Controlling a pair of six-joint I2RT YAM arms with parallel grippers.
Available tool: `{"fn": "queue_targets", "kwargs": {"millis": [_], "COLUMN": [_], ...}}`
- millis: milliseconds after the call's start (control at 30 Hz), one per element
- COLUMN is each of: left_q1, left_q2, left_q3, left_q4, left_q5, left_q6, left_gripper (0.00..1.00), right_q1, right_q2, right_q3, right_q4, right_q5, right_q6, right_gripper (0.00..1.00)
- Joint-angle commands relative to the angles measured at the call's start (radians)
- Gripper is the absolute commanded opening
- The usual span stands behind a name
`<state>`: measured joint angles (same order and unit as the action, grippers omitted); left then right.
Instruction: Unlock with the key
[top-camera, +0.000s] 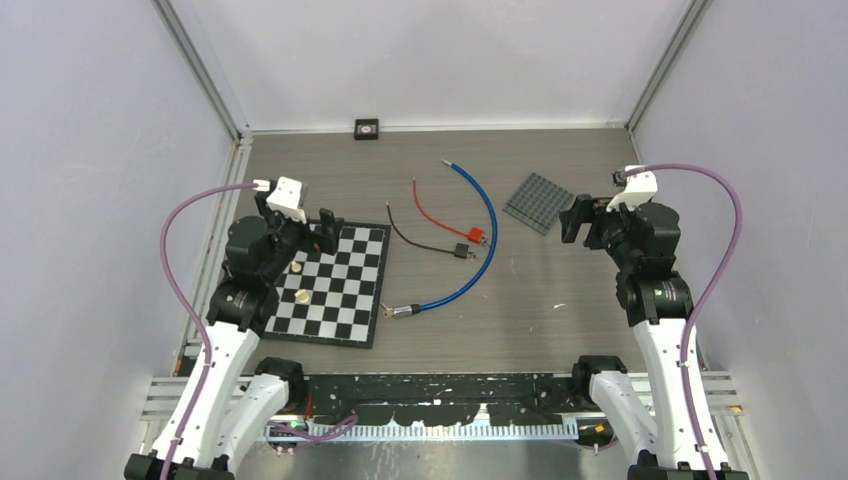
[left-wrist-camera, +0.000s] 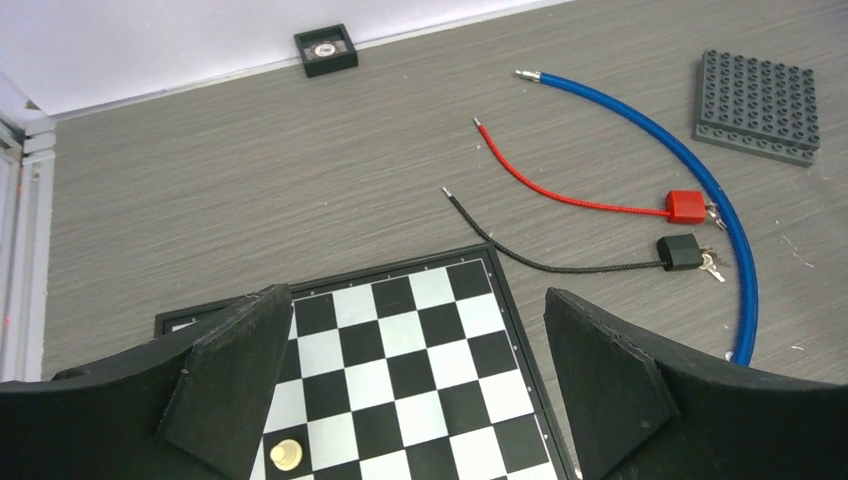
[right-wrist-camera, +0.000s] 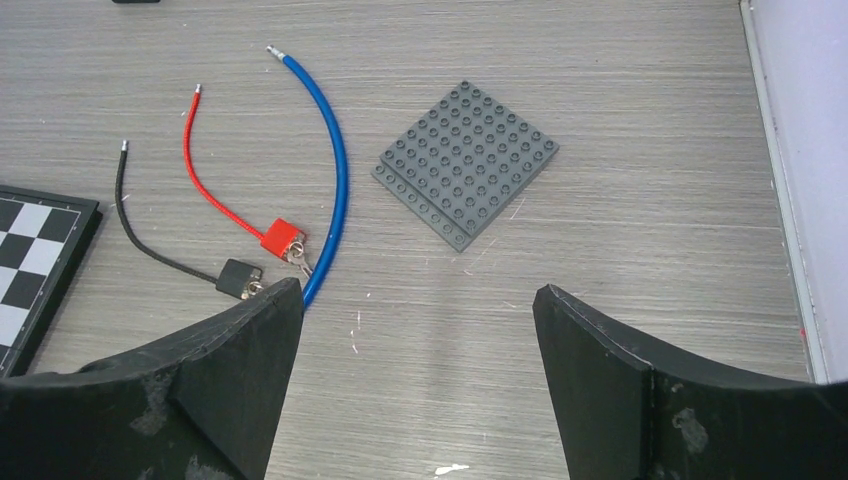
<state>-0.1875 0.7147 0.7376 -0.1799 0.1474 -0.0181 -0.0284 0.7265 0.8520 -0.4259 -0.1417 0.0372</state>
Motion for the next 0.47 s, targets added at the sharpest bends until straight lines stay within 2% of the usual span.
{"fn": "queue_targets", "kwargs": {"millis": [0, 433], "left_q1": [0.015, 0.021], "left_q2": [0.009, 0.061], "left_q3": [0.01, 0.015], "left_q4": [-0.015, -0.029], "left_q5": [0.034, 0.06], "left_q6": [0.013, 0.014], "left_gripper": [1.0, 1.0], "right_q1": [-0.003, -0.002], "right_q2": [-0.001, 0.013], "right_q3": [0.019, 0.005], "right_q4": [0.007, 0.014], "right_q5": [-0.031, -0.029], "right_q6": [0.004, 0.014], "right_gripper": [0.9, 0.9]}}
